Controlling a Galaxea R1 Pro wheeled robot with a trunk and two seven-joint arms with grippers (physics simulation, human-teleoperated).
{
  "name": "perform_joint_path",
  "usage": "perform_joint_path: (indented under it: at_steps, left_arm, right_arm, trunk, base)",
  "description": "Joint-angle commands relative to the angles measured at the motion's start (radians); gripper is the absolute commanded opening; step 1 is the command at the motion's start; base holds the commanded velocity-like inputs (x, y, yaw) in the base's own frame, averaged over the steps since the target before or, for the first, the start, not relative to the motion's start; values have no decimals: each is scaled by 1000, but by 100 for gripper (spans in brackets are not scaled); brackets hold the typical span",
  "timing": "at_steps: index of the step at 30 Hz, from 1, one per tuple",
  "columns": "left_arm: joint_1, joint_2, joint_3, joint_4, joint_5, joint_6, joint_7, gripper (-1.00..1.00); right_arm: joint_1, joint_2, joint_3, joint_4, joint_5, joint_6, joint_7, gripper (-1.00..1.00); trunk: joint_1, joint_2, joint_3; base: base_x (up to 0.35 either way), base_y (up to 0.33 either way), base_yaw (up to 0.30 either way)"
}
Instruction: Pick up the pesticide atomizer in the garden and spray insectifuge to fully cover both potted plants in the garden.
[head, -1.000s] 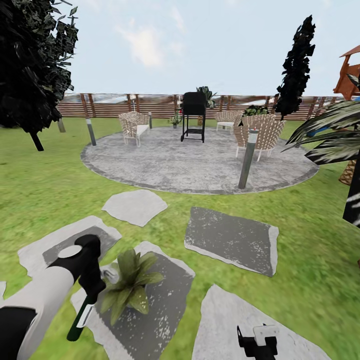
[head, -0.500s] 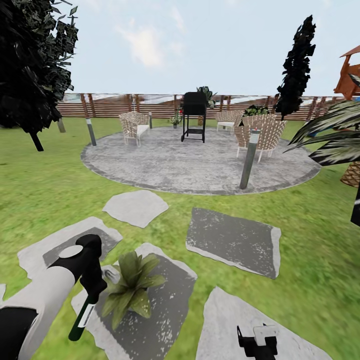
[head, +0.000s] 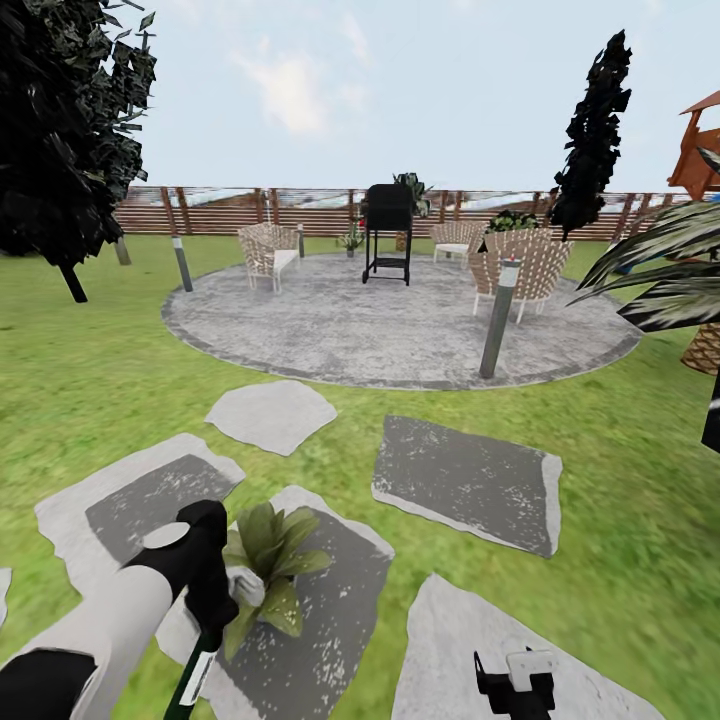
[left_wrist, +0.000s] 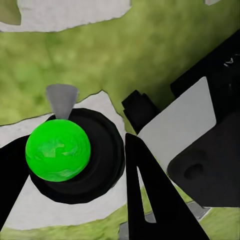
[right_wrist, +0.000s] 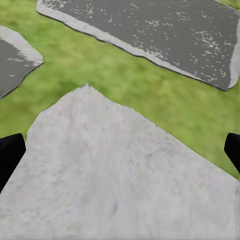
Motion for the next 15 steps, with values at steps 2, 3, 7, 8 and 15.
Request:
perform_joint_path:
  at_steps: [2,3,7,8,15]
  left_arm:
    - [6,26,-1,9,-5,9,-9,-100]
    - [9,39,0,10,-4,9,-9,-100]
    - [16,70,2,12,-4,10,-9,-100]
    - [17,72,1,12,-4,10,-9,-100]
    - [18,68,1,5,-4,13,-9,-100]
  right_arm:
    - [-1,0,-5,1,11,-3,-6,100]
    - [-1,0,-5,1,11,-3,-6,100]
    - [-1,0,-5,1,11,-3,-6,100]
    - [-1,0,-5,1,11,-3,-6,100]
    - [-1,0,-5,1,11,-3,-6,100]
  trunk:
    - [0,0,-1]
    - [0,0,-1]
    - [0,0,-1]
    - [0,0,-1]
    - [0,0,-1]
  base:
    - [0,0,0]
    - [0,0,0]
    - [0,0,0]
    - [0,0,0]
    - [0,52,0]
